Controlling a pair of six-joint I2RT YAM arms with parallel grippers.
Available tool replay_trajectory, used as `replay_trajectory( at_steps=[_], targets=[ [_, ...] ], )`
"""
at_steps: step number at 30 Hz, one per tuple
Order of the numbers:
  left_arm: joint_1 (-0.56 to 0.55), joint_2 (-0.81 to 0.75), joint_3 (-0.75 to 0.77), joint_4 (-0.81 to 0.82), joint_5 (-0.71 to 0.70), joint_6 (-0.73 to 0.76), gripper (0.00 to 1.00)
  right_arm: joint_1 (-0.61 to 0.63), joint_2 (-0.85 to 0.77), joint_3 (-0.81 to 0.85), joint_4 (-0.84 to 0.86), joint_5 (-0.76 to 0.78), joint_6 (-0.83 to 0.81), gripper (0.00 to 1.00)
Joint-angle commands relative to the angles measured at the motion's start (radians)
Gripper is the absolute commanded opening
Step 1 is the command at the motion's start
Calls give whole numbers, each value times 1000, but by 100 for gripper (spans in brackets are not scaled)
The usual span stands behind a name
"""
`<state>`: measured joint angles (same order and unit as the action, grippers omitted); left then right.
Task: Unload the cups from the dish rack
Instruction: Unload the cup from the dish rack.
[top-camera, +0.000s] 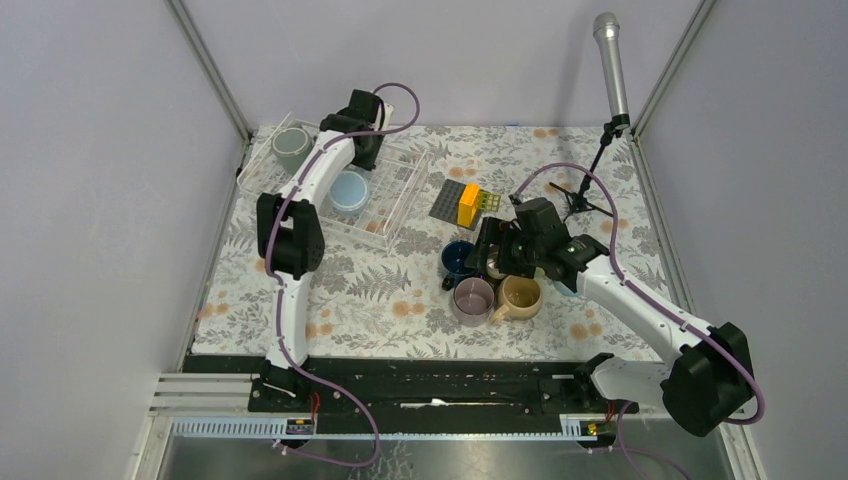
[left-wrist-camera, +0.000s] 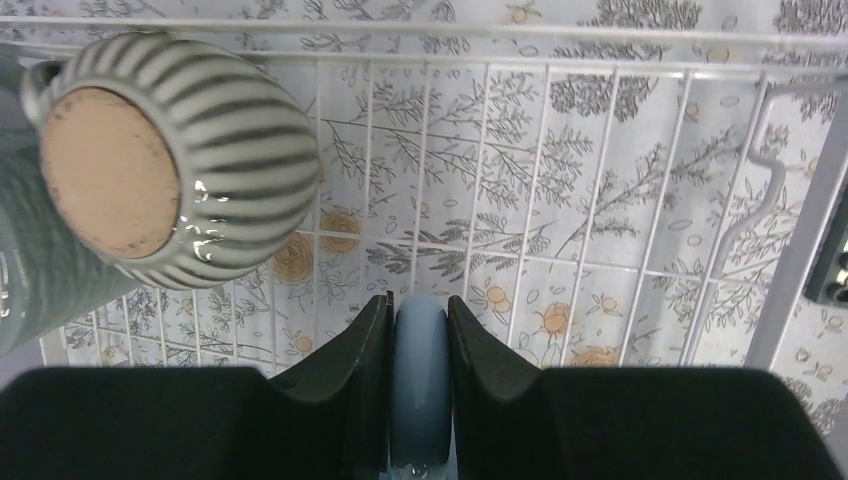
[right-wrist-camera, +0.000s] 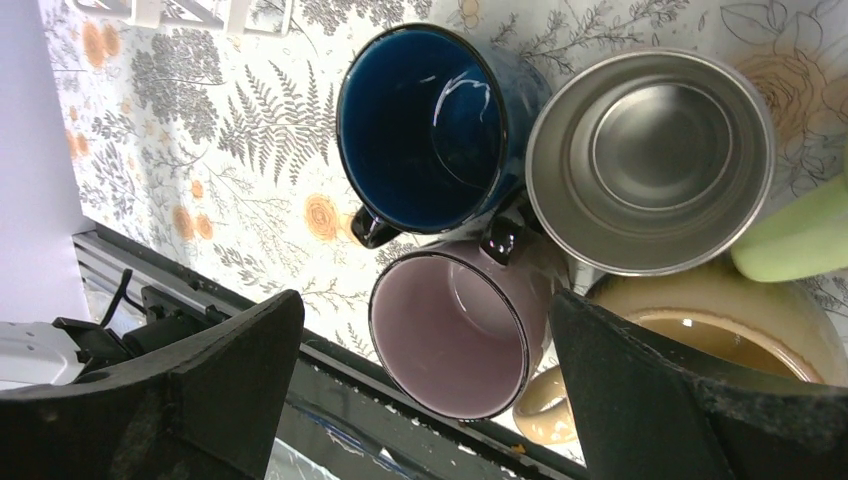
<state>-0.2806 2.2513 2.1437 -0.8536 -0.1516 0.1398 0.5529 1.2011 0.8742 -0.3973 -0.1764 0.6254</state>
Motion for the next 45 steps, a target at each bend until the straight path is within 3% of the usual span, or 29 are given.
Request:
replay_trajectory(
  at_steps=[1,8,20,33,45],
  targets=[
    [17,-40,74,52,-50,-79,0,6,-3,-17,103,-6,-2,100],
    [33,-74,74,55,-34,-138,0,5,-4,-17,155,-20,14,100],
    [34,-208,-87,140,-32,-259,0,5,-9,-2,175,-21,12,100],
    [35,-281,-190,215,25,-265,0,7,21,19,187,-17,-22,100],
    [29,-312,-355,214,-21,-292,0,6,13,-6,196,-20,-21,100]
  ],
)
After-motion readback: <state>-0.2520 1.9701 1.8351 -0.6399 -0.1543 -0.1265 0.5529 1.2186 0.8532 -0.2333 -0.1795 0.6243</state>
